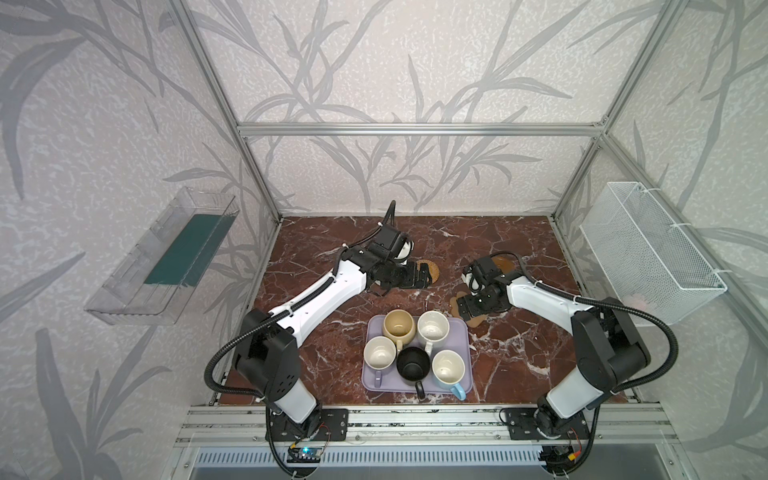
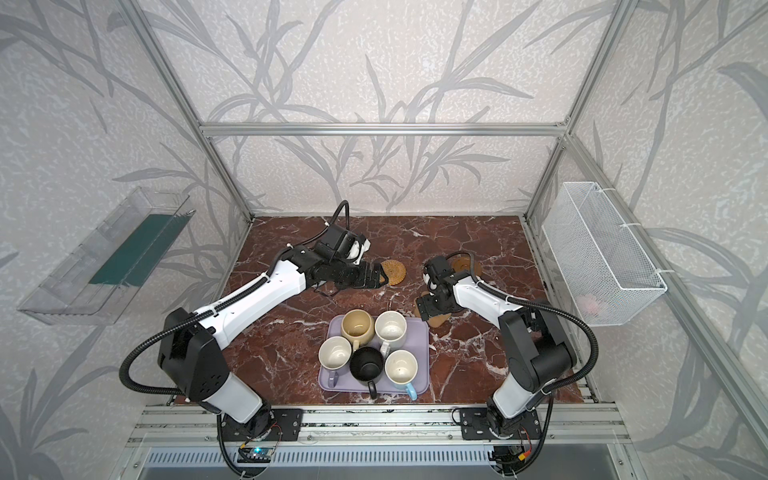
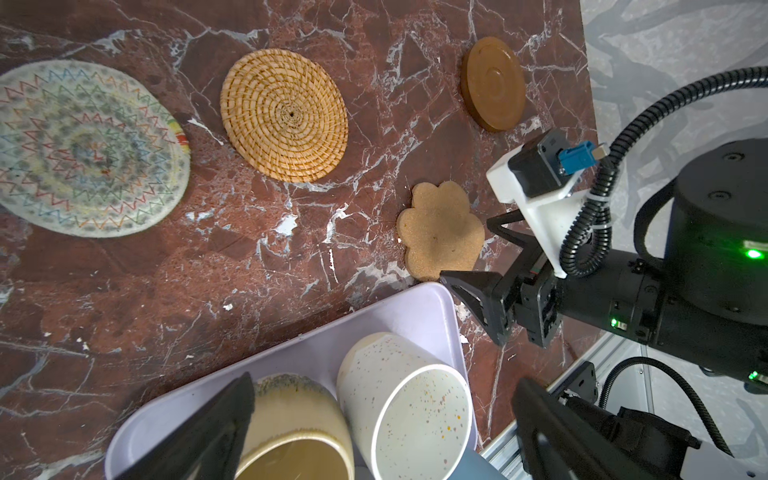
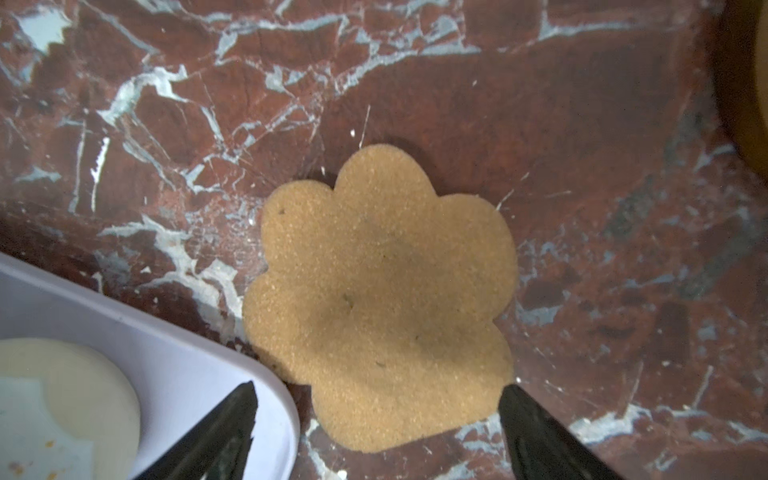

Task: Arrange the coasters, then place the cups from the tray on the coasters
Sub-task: 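Lower open right gripper over the cork paw-shaped coaster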

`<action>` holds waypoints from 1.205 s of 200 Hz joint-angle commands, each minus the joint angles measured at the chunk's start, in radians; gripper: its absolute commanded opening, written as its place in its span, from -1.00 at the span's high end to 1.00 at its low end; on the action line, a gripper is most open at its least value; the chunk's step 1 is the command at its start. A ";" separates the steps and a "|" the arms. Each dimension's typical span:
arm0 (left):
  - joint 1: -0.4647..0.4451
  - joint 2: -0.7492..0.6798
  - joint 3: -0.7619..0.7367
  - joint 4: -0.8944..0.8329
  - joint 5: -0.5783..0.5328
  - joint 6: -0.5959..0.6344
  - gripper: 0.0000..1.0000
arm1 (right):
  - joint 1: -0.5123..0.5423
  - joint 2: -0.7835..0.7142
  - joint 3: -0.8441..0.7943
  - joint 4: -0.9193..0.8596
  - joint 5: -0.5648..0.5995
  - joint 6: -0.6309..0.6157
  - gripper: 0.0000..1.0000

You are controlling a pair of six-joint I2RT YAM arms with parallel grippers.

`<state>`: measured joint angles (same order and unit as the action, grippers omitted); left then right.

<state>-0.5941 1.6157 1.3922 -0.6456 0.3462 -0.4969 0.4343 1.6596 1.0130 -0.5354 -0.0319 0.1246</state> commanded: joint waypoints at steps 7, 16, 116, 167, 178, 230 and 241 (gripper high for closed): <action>-0.001 -0.013 0.015 0.000 -0.023 0.001 -0.99 | -0.003 0.032 0.037 0.019 -0.003 -0.004 -0.73; -0.002 -0.013 0.009 0.004 -0.025 -0.003 -0.99 | -0.003 0.041 0.045 0.014 0.007 -0.005 -0.70; -0.001 -0.028 -0.014 0.018 -0.058 -0.012 -0.99 | -0.003 0.180 0.113 -0.043 0.012 0.028 -0.56; -0.001 -0.037 -0.019 0.021 -0.069 -0.011 -0.99 | -0.008 0.275 0.176 -0.093 0.091 0.112 -0.52; 0.000 -0.039 -0.019 0.021 -0.073 -0.007 -0.99 | -0.015 0.294 0.186 -0.092 0.104 0.138 -0.52; 0.003 -0.043 -0.037 0.039 -0.083 -0.015 -0.99 | -0.047 0.354 0.272 -0.110 0.114 0.220 -0.52; 0.003 -0.046 -0.043 0.049 -0.084 -0.018 -0.99 | -0.055 0.358 0.283 -0.099 0.095 0.235 -0.52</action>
<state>-0.5938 1.6051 1.3693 -0.6144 0.2821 -0.5083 0.4160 1.9327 1.2922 -0.6819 0.0357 0.3077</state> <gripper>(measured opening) 0.994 0.761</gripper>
